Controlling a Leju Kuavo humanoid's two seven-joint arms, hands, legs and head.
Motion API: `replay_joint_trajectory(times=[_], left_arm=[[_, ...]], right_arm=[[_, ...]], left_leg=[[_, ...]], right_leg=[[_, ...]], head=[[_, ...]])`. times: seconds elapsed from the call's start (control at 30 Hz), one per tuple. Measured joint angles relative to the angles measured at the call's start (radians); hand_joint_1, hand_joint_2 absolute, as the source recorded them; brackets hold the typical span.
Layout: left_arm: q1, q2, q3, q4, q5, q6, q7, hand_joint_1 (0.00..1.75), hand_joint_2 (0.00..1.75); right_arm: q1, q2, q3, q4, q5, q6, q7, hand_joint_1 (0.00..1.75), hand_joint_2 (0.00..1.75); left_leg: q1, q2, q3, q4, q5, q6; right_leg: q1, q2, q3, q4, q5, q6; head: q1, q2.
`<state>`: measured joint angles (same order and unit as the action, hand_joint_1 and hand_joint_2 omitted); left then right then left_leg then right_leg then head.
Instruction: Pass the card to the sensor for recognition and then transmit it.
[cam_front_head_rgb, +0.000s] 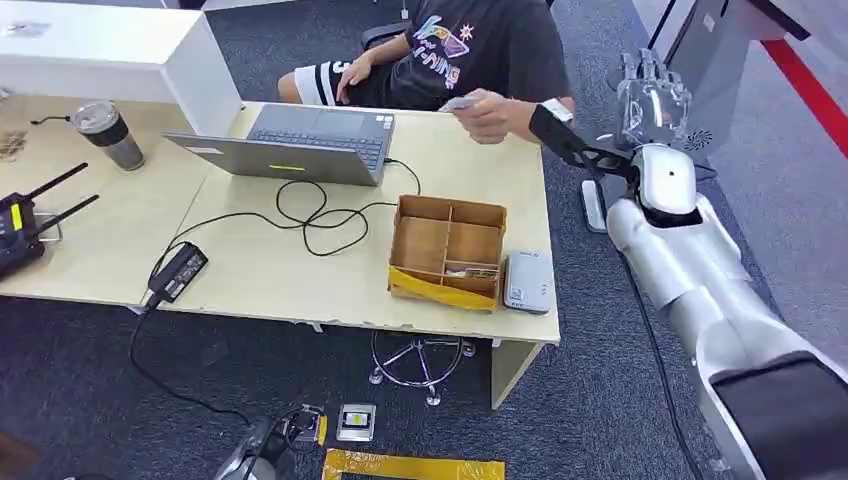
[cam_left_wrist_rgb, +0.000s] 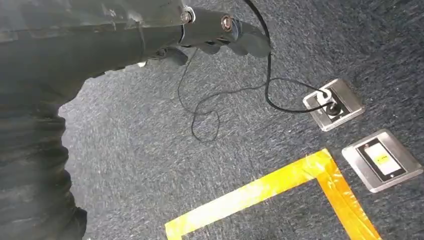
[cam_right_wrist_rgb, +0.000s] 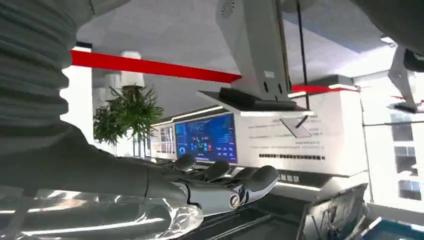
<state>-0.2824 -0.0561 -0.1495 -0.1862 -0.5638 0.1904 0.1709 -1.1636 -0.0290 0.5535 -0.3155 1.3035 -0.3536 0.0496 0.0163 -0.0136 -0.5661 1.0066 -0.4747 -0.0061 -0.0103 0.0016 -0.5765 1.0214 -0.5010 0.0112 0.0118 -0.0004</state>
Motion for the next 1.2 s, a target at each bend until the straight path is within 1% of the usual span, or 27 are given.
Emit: replay_joint_trajectory(times=[0.1, 0.17, 0.27, 0.33, 0.4, 0.47, 0.5, 0.57, 0.7, 0.8, 0.87, 0.93, 1.1, 1.2], left_arm=[[0.003, 0.004, 0.0, 0.0, 0.005, 0.001, 0.0, 0.0, 1.75], [0.008, 0.011, 0.0, 0.0, 0.013, 0.006, 0.0, 0.0, 1.75], [0.02, 0.021, 0.0, 0.0, 0.026, 0.011, -0.001, 0.0, 1.75], [0.03, 0.029, 0.0, 0.0, 0.031, 0.017, -0.002, 0.0, 1.75], [0.042, 0.038, 0.0, 0.0, 0.038, 0.02, -0.004, 0.0, 1.75], [0.054, 0.048, 0.0, 0.0, 0.045, 0.021, -0.009, 0.0, 1.75], [0.061, 0.054, 0.001, 0.0, 0.048, 0.021, -0.012, 0.0, 1.75], [0.075, 0.064, 0.002, 0.0, 0.05, 0.023, -0.016, 0.0, 1.75], [0.093, 0.08, 0.003, 0.001, 0.053, 0.029, -0.022, 0.0, 1.75], [0.099, 0.085, 0.004, 0.001, 0.062, 0.04, -0.026, 0.0, 1.75], [0.108, 0.088, 0.006, 0.001, 0.072, 0.048, -0.031, 0.0, 1.75], [0.109, 0.088, 0.007, 0.001, 0.085, 0.058, -0.034, 0.0, 1.75], [0.115, 0.088, 0.021, 0.001, 0.106, 0.076, -0.044, 0.0, 1.75], [0.115, 0.088, 0.023, 0.001, 0.11, 0.081, -0.046, 0.0, 1.75]], right_arm=[[0.007, -0.008, -0.002, 0.0, -0.02, -0.036, -0.031, 0.0, 1.75], [0.017, -0.018, -0.011, 0.0, -0.069, -0.052, -0.061, 0.0, 1.75], [0.039, -0.029, -0.054, -0.004, -0.208, -0.05, -0.129, 0.0, 1.75], [0.059, -0.042, -0.098, -0.021, -0.338, -0.038, -0.187, 0.0, 1.75], [0.088, -0.057, -0.144, -0.051, -0.437, -0.018, -0.218, 0.0, 1.75], [0.134, -0.08, -0.184, -0.115, -0.524, 0.024, -0.202, 0.0, 1.75], [0.171, -0.092, -0.198, -0.166, -0.561, 0.048, -0.18, 0.0, 1.75], [0.257, -0.12, -0.225, -0.3, -0.607, 0.072, -0.133, 0.0, 1.75], [0.374, -0.153, -0.27, -0.54, -0.622, 0.102, -0.059, 0.0, 1.75], [0.472, -0.17, -0.303, -0.74, -0.621, 0.13, -0.034, 0.0, 1.75], [0.531, -0.171, -0.309, -0.874, -0.61, 0.151, -0.035, 0.0, 1.75], [0.572, -0.169, -0.308, -0.979, -0.584, 0.18, -0.042, 0.0, 1.75], [0.656, -0.143, -0.292, -1.185, -0.516, 0.241, -0.059, 0.0, 1.75], [0.685, -0.127, -0.28, -1.251, -0.517, 0.263, -0.064, 0.0, 1.75]], left_leg=[[0.0, 0.0, 0.0, 0.0, 0.0, 0.0], [0.0, 0.0, 0.0, 0.0, 0.0, 0.0], [0.0, 0.0, 0.0, 0.0, 0.0, 0.0], [0.0, 0.0, 0.0, 0.0, 0.0, 0.0], [0.0, -0.001, 0.0, 0.0, 0.0, 0.0], [0.0, -0.001, 0.0, 0.0, 0.0, 0.0], [0.0, -0.002, 0.001, 0.0, 0.0, 0.0], [0.0, -0.002, 0.0, 0.0, 0.0, 0.0], [0.0, -0.001, 0.0, 0.0, -0.001, 0.0], [0.001, -0.002, 0.0, 0.0, -0.001, 0.0], [0.001, -0.002, 0.0, -0.001, -0.001, -0.001], [0.001, -0.001, 0.0, -0.001, -0.001, -0.001], [0.001, -0.002, 0.0, -0.001, 0.0, 0.0], [0.0, -0.002, 0.001, -0.001, 0.0, 0.0]], right_leg=[[0.0, 0.0, 0.0, 0.0, 0.0, 0.0], [0.0, 0.0, 0.0, 0.0, 0.0, 0.0], [0.0, 0.0, 0.0, 0.0, 0.0, 0.0], [0.0, -0.001, 0.0, 0.0, 0.0, 0.0], [0.0, -0.001, 0.001, 0.0, 0.0, 0.0], [0.0, -0.001, 0.001, 0.0, 0.0, 0.0], [0.0, -0.002, 0.001, 0.0, 0.0, 0.0], [0.0, -0.002, 0.001, 0.0, 0.0, 0.0], [0.0, -0.002, 0.0, 0.0, 0.0, 0.0], [0.001, -0.003, 0.002, 0.0, 0.0, 0.0], [0.001, -0.002, 0.001, 0.0, 0.0, 0.0], [0.001, -0.002, 0.001, 0.0, 0.0, 0.0], [0.0, -0.002, 0.002, 0.0, 0.0, 0.0], [0.0, -0.002, 0.002, 0.0, 0.0, 0.0]], head=[[0.0, 0.0], [0.0, 0.0], [0.0, 0.0], [0.0, 0.0], [0.0, 0.0], [0.0, 0.0], [0.0, 0.0], [0.0, 0.0], [0.0, 0.0], [0.0, 0.0], [0.0, 0.0], [0.0, 0.0], [0.0, 0.0], [0.0, 0.0]])
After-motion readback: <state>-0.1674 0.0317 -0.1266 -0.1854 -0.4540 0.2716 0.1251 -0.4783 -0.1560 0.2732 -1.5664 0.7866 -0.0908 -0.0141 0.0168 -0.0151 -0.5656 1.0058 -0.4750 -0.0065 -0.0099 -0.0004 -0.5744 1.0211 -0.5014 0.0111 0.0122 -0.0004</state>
